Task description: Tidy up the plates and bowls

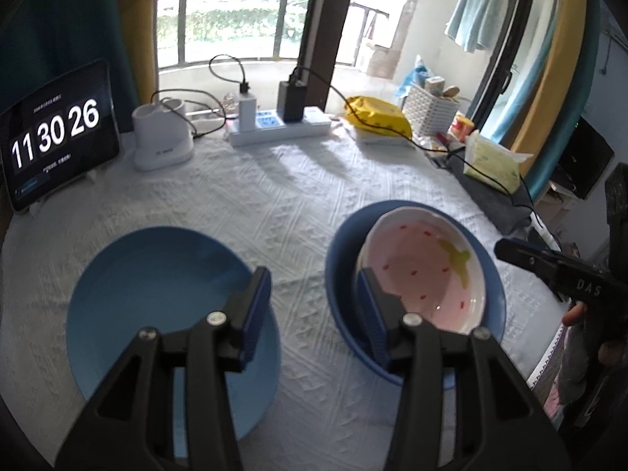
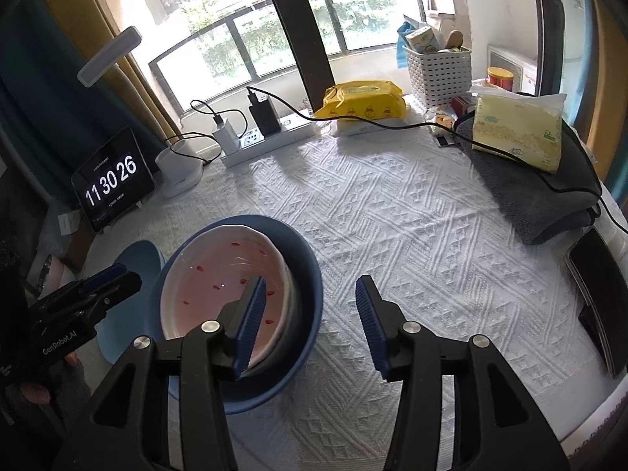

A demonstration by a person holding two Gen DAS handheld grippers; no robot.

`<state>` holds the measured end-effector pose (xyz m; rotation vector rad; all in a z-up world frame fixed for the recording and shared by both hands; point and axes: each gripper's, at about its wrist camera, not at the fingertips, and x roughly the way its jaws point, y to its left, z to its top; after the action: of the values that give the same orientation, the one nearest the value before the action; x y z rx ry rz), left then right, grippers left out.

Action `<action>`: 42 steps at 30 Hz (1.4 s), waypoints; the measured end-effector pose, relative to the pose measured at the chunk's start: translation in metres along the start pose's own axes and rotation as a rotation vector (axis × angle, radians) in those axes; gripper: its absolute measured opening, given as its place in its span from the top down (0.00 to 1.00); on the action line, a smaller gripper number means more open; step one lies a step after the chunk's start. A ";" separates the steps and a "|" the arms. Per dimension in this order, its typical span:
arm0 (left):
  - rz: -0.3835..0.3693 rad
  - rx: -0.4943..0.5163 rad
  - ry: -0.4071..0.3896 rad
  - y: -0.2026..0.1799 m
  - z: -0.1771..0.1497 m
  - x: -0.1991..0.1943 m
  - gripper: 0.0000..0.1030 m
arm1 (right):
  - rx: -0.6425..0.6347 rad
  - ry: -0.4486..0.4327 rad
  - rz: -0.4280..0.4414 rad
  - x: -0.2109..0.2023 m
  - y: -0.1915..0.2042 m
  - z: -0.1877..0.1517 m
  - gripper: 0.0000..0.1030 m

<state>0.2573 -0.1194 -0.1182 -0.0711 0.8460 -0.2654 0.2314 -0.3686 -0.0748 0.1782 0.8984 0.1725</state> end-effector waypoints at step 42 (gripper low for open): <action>-0.020 0.027 0.105 -0.002 -0.013 0.035 0.55 | 0.042 0.078 0.071 0.041 -0.027 -0.016 0.58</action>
<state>0.2694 -0.1299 -0.1521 -0.0404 0.9464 -0.3019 0.2453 -0.3839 -0.1217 0.2441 0.9744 0.2275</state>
